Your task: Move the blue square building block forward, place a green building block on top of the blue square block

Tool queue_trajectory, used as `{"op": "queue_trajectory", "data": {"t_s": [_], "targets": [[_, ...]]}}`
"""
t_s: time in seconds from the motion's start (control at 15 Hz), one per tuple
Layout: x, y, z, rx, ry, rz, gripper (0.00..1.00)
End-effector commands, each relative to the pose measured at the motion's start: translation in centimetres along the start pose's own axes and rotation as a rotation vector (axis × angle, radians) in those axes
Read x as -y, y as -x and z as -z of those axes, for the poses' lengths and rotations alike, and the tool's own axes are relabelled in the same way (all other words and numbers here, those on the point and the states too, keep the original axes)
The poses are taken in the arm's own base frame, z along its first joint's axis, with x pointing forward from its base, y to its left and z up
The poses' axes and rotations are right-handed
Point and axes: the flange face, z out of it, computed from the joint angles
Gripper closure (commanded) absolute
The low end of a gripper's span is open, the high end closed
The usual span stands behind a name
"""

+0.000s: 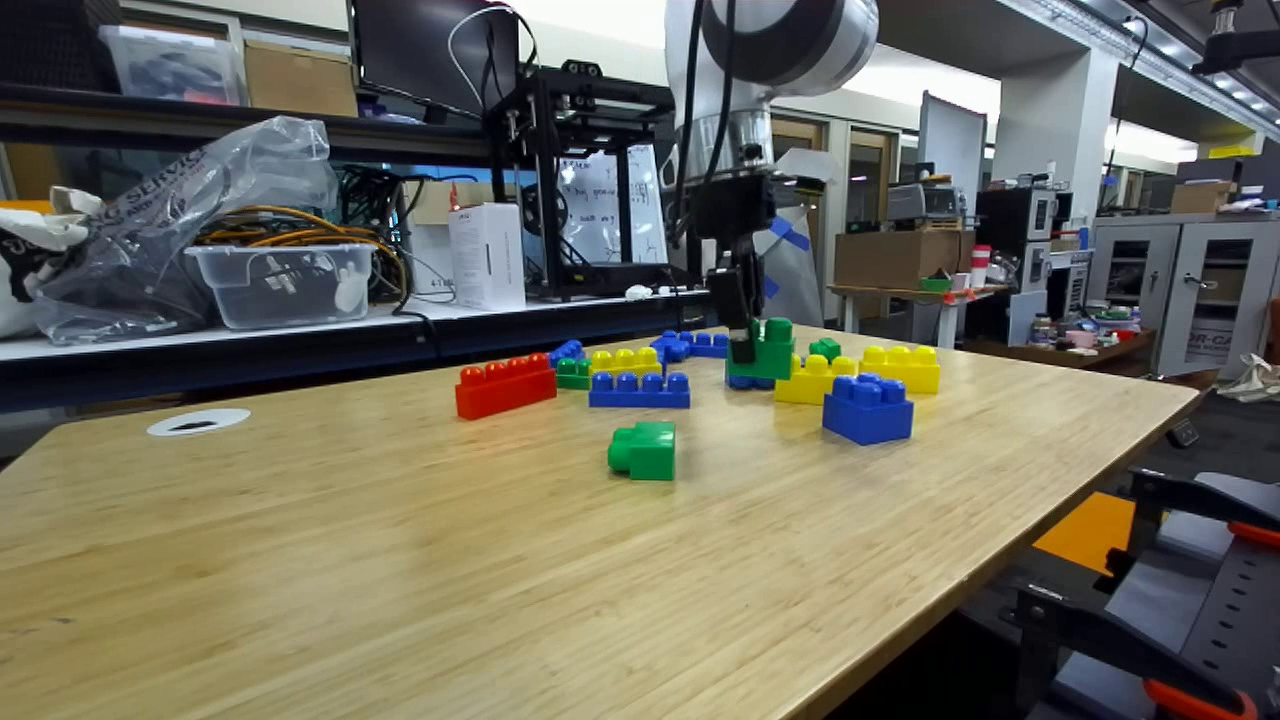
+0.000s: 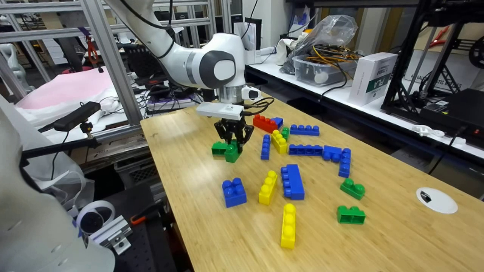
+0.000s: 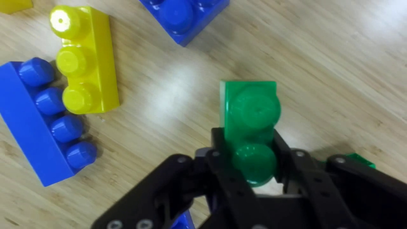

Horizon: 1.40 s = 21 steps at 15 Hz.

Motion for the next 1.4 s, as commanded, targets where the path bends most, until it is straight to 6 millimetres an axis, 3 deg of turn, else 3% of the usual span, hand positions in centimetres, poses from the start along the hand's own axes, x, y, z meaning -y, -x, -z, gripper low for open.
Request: {"op": "queue_trajectory", "data": {"t_s": [0.0, 0.6, 1.33], "targets": [[-1.1, 2.4, 1.4, 0.004, 0.005, 0.085, 0.9], [-4.4, 6.3, 2.4, 0.086, -0.04, 0.364, 0.9], [-5.7, 7.5, 1.3, 0.166, -0.047, 0.613, 0.9]]}}
